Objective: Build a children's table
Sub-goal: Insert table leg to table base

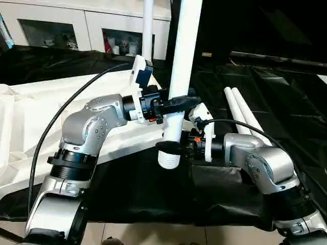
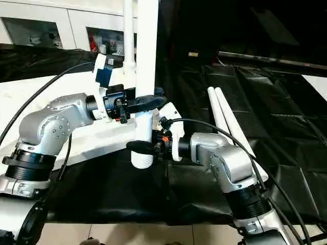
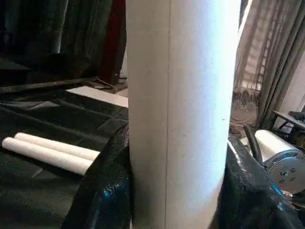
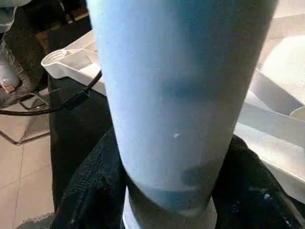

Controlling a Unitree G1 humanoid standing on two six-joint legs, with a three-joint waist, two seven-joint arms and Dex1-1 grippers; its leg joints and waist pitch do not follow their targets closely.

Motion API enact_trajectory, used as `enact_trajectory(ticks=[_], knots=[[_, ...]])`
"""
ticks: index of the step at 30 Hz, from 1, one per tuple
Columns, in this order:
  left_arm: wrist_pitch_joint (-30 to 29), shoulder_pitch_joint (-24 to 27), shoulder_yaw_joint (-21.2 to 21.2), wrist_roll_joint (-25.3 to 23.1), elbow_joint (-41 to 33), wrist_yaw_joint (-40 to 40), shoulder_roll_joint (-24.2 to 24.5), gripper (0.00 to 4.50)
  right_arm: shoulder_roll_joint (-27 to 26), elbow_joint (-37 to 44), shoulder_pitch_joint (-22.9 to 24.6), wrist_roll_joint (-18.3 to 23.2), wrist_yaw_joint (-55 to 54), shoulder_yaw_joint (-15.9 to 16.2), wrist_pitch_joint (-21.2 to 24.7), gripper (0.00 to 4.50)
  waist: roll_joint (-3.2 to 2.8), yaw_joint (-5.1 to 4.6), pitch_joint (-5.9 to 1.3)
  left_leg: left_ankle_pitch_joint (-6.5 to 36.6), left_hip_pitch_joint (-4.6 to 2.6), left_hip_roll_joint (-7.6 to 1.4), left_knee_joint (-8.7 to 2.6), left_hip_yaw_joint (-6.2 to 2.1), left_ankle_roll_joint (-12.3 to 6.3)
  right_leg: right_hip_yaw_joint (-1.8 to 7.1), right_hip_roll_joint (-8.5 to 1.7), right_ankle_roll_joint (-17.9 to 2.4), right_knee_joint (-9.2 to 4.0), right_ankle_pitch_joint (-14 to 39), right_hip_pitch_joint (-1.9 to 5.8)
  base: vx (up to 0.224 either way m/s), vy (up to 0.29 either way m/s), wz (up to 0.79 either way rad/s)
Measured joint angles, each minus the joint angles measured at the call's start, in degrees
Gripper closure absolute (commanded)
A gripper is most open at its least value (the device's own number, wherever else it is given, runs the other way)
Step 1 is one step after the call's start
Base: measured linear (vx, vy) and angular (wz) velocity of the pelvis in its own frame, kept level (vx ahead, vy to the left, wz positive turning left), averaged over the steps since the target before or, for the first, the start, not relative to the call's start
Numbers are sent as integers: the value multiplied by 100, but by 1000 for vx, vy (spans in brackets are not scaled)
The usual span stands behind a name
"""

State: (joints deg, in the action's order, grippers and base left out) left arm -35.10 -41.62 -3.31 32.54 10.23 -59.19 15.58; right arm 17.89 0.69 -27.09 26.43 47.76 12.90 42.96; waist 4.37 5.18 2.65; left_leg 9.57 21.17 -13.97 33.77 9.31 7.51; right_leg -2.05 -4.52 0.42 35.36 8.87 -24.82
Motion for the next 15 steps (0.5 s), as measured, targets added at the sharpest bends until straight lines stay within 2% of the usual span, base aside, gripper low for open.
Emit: enact_trajectory(ticks=[4, 5, 7, 10, 12, 15], knots=[[-107, -2, 114, 135, 7, 105, -122, 180, -117, -74, 0, 3, -43, -58, -94, 257, 0, 1, 0, 0, 0, 0, 1, 0, 1, 0, 0, 0, 2, 0, 0, 0, 0, 0], [-63, -3, 195, 157, 17, 197, -207, 161, -181, -85, 0, 6, -116, -114, -127, 258, 0, 1, 0, -1, 0, 0, 1, 0, 1, 0, 0, -1, 2, 0, 0, 0, 0, 0], [210, -40, 422, 170, 117, 433, -446, 157, -264, -152, 0, 3, -295, -233, -214, 258, 0, 9, 0, -1, 2, 0, 3, -1, 1, -1, 0, -2, 1, -2, 0, 0, 0, 0], [662, -211, 866, 359, 400, 840, -787, 136, -443, -223, 1, 10, -561, -470, -330, 259, 0, 6, 0, -1, 1, 0, 5, -2, 1, 0, 0, -1, 1, -5, 2, 0, 0, 0], [1190, -508, 1521, 687, 899, 1428, -1207, 134, -776, -378, -19, 45, -965, -835, -521, 259, 1, 5, -1, -1, 4, 0, 8, -4, 2, -2, 0, 0, 2, -8, 0, 0, 0, 0], [1613, -728, 2106, 957, 1318, 1920, -1251, 134, -913, -423, -65, 82, -1341, -1136, -766, 259, -1, -14, -3, -3, -2, 1, 7, -6, 4, -2, 2, 4, 1, -11, 3, 0, 0, 0]])
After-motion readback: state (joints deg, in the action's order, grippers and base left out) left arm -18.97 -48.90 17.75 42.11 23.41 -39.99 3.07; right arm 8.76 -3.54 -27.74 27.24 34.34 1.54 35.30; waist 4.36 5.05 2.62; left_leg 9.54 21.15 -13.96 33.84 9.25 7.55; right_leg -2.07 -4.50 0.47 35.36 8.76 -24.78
